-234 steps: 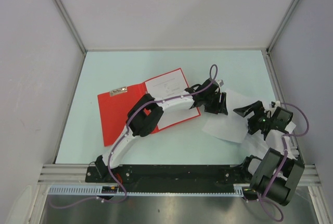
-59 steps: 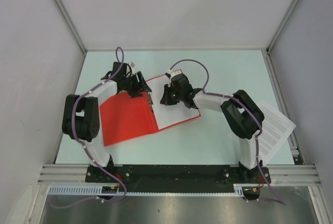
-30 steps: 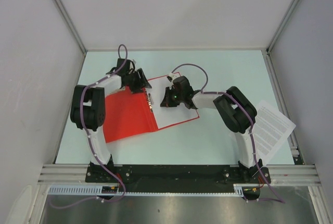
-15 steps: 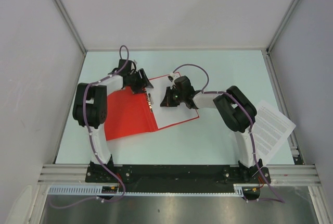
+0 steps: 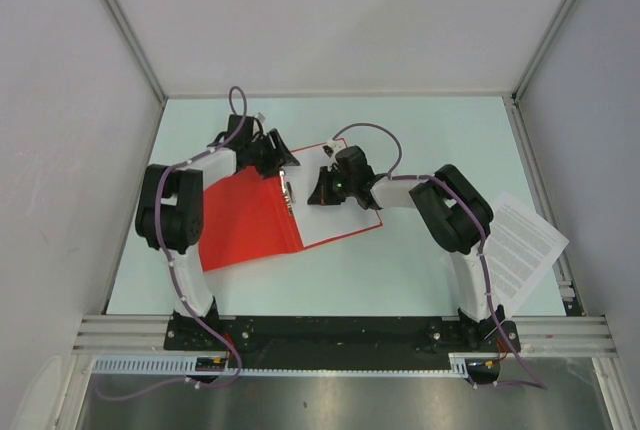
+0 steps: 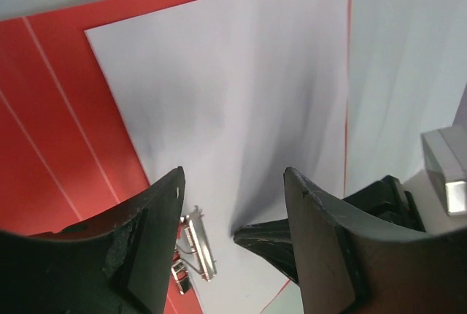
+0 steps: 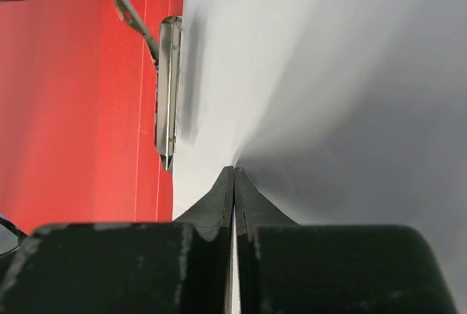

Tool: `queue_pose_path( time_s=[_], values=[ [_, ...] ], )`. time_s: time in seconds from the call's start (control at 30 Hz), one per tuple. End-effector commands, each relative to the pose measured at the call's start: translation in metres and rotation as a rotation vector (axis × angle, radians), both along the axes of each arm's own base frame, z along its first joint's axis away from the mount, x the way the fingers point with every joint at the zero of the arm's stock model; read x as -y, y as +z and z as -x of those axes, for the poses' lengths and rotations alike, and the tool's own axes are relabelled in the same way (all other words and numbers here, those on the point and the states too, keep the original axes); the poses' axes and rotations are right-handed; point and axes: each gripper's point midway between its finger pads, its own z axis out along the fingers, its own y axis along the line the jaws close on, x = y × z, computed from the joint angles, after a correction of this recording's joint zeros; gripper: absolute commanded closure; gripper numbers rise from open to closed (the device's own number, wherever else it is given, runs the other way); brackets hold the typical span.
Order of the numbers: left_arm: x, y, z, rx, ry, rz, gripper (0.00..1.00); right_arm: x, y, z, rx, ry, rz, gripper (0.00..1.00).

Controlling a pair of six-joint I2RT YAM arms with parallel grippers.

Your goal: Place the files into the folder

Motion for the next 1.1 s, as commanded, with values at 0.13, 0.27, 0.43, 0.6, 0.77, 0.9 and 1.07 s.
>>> queue_pose_path(
  time_s=[0.13,0.27,0.43,0.6,0.77,0.9,1.07],
  values=[
    [0.025,0.051,0.025,0.115,-0.052,0.085,0.34,0.016,-0.049,0.017,-0.107,-0.024,0.099,1.0],
    [0.044,0.051,0.061,0.096,-0.134,0.117,0.29,0.016,-0.048,0.018,-0.118,-0.025,0.093,1.0],
    [0.021,0.076,0.064,0.137,-0.081,0.11,0.2,0.015,-0.048,0.02,-0.141,-0.019,0.072,1.0],
    [-0.012,0.067,0.011,0.052,0.033,0.012,0.32,0.011,-0.044,0.024,-0.17,-0.016,0.045,1.0],
    [-0.002,0.031,-0.023,-0.042,0.04,0.031,0.6,0.007,-0.038,0.023,-0.167,-0.016,0.024,1.0],
    [0.008,0.01,-0.032,-0.061,0.042,0.021,0.78,0.008,-0.04,0.023,-0.169,-0.018,0.032,1.0],
    [0.006,-0.014,-0.036,-0.066,0.043,-0.085,0.85,0.01,-0.044,0.024,-0.179,-0.016,0.037,1.0]
  ],
)
